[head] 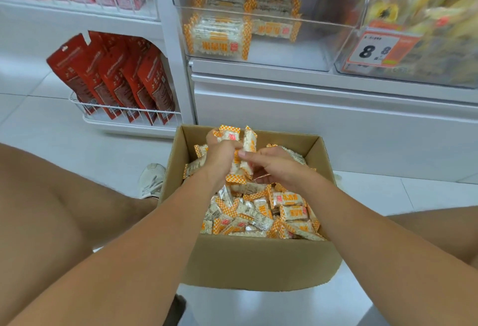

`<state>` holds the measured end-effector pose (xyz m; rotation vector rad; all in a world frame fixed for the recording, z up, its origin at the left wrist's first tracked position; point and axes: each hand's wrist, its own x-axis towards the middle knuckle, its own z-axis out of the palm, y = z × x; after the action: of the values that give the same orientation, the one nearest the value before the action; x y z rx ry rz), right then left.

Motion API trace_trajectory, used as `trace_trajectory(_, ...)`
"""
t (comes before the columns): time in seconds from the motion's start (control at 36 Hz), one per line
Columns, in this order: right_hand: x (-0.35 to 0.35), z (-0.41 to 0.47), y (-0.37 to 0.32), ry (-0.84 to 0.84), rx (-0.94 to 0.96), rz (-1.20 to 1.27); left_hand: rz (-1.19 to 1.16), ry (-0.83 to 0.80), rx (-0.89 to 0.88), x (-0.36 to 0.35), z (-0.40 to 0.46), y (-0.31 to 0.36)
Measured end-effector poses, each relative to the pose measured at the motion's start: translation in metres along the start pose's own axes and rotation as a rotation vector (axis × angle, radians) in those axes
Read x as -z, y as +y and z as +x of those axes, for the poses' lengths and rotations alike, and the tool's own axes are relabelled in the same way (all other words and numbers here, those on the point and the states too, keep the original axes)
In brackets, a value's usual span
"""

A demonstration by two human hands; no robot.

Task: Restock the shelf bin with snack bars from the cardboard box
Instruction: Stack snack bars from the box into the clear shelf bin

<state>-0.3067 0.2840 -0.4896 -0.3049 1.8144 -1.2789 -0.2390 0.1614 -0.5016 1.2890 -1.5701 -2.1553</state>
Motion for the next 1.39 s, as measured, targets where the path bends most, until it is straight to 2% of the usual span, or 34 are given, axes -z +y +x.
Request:
trace_trajectory(0.11, 0.006, -0.014, -0.029, -0.018, 0.093, -0.068, -0.088, -0.025, -0.039, -0.011, -0.015, 0.023)
trace_trajectory(0.17, 0.013, -0.023, -0.043, -0.065, 0.134, -0.126, -0.056, -0.079, -0.034, -0.017, -0.02, 0.033)
trace_trajectory(0.25, 0.03, -0.034, -0.069, -0.203, 0.145, -0.18, 0.075, -0.232, -0.03, -0.02, -0.022, 0.053)
trace_trajectory(0.39, 0.067, -0.053, -0.136, -0.392, 0.038, -0.166, 0.377, -0.454, -0.14, -0.016, -0.047, 0.126)
trace_trajectory(0.47, 0.084, -0.07, -0.181, -0.433, 0.043, -0.262, 0.579, -0.494, -0.283, -0.025, -0.062, 0.169)
trace_trajectory(0.53, 0.094, -0.078, -0.207, -0.345, 0.052, -0.371, 0.676, -0.458, -0.395, -0.031, -0.067, 0.192)
trace_trajectory(0.56, 0.099, -0.081, -0.218, -0.249, 0.096, -0.447, 0.715, -0.437, -0.44, -0.033, -0.066, 0.2)
trace_trajectory(0.64, 0.114, -0.081, -0.237, 0.042, 0.362, -0.441, 0.876, -0.388, -0.521, -0.04, -0.061, 0.221)
trace_trajectory(0.69, 0.118, -0.073, -0.24, 0.031, 0.477, -0.39, 0.969, -0.393, -0.541, -0.044, -0.055, 0.23)
trace_trajectory(0.75, 0.116, -0.061, -0.24, -0.094, 0.514, -0.411, 1.036, -0.411, -0.57, -0.051, -0.049, 0.238)
trace_trajectory(0.81, 0.111, -0.045, -0.243, -0.152, 0.553, -0.314, 1.11, -0.406, -0.668, -0.061, -0.043, 0.247)
trace_trajectory(0.86, 0.107, -0.033, -0.251, -0.09, 0.607, -0.186, 1.132, -0.392, -0.735, -0.07, -0.037, 0.257)
trace_trajectory(0.94, 0.108, -0.017, -0.263, 0.066, 0.673, -0.091, 1.047, -0.358, -0.742, -0.075, -0.024, 0.277)
trace_trajectory(1.03, 0.112, 0.001, -0.272, 0.191, 0.668, -0.01, 1.005, -0.312, -0.797, -0.076, -0.007, 0.297)
trace_trajectory(1.17, 0.12, 0.033, -0.284, 0.425, 0.613, 0.155, 1.196, -0.181, -0.895, -0.067, 0.017, 0.322)
trace_trajectory(1.28, 0.126, 0.067, -0.278, 0.599, 0.572, -0.043, 1.187, -0.258, -0.862, -0.059, 0.044, 0.318)
trace_trajectory(1.39, 0.127, 0.084, -0.273, 0.625, 0.557, -0.241, 1.166, -0.307, -0.831, -0.061, 0.061, 0.3)
